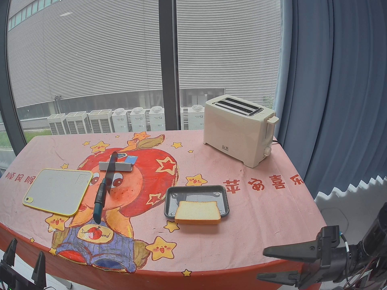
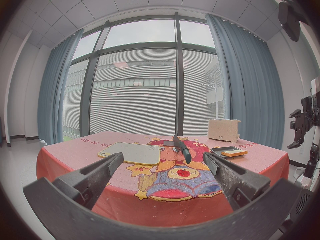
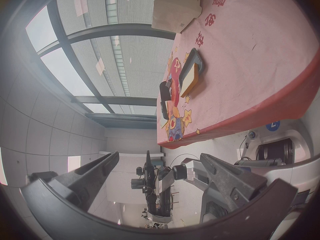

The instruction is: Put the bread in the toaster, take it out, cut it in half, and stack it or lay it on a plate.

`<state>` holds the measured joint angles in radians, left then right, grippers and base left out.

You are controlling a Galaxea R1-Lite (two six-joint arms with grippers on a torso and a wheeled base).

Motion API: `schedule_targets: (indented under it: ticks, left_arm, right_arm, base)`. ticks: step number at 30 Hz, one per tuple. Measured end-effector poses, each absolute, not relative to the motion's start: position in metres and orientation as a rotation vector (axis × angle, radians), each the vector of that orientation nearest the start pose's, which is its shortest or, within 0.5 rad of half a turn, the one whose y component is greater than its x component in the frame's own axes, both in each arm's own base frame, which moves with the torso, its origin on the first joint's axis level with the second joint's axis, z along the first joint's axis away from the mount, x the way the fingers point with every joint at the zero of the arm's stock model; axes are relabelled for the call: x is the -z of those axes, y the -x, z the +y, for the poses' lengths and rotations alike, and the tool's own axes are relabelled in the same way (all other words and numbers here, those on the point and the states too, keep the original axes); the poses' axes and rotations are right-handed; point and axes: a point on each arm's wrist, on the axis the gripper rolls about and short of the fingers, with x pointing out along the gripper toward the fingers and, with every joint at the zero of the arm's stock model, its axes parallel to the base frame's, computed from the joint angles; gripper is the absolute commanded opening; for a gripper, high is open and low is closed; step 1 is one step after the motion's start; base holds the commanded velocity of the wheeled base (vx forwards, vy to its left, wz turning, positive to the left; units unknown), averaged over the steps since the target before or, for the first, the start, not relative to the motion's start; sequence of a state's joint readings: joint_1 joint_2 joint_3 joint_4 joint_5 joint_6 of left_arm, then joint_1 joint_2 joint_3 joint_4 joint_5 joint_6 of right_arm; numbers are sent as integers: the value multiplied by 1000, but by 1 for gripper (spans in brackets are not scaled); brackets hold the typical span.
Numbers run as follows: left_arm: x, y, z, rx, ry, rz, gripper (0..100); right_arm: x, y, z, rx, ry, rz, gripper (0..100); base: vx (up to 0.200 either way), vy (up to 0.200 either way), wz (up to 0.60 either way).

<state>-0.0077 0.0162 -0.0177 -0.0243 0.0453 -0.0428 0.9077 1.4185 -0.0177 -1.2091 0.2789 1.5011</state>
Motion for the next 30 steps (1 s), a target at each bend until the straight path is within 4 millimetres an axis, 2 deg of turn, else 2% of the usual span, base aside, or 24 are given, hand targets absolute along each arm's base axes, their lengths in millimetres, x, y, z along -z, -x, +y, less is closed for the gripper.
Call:
schedule_targets:
  ticks: [7,15,30]
  left_arm:
    - [-83,23,1,-38,43,-26,100]
    - [-83,23,1,-38,43,-27,100]
    - [-83,23,1,-37,43,-27,100]
  right_arm:
    - [-108,-111,151,-842,-1257,983,100]
    - [-80,-128,170,-781,-1180,1021,100]
    - [-80,-160,190,-771,-1231,944,100]
  base:
    - [0,0,0]
    - [0,0,0]
    - [0,0,0]
